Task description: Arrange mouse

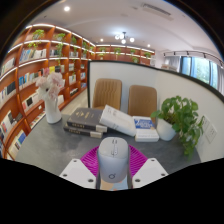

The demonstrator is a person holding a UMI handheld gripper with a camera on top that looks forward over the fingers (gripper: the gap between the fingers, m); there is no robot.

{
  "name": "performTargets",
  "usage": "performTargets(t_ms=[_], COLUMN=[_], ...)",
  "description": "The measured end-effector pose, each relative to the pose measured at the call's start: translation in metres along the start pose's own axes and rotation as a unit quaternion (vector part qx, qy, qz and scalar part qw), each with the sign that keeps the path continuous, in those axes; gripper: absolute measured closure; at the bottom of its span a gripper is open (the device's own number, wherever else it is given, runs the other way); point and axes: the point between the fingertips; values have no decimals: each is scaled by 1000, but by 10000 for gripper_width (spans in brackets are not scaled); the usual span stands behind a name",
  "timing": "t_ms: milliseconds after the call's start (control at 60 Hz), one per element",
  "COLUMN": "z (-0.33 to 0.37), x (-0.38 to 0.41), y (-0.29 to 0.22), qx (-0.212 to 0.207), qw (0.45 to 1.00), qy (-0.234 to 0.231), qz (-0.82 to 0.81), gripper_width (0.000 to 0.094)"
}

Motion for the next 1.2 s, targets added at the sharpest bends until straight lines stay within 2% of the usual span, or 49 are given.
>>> performTargets(t_ms=[200, 367, 400, 467, 633, 683, 783, 817, 917, 1083, 1200], z=[-32, -45, -47, -47, -47, -45, -35, -30, -4, 58, 103], x=[44, 54, 54, 54, 52, 52, 42, 38, 26, 16, 3], y=[134, 188, 186, 186, 188, 190, 172, 162, 127, 68, 44], qx=[101, 130, 114, 114, 112, 124, 117, 109, 86, 42, 33], qw=[994, 991, 993, 993, 993, 991, 992, 993, 996, 998, 998], qy=[-33, -36, -37, -39, -42, -39, -25, -18, -4, -13, -8], qz=[-23, -26, -23, -20, -7, -14, -38, -38, -38, -43, -50], gripper_width=[577, 564, 566, 564, 441, 401, 96, 57, 79, 72, 69])
Point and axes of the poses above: the point between the fingertips, and its own axes, seen from behind it with the camera up: x to the left, y down, z backward, against the way the camera looks, and after that the axes turned 4 degrees about y, right-handed
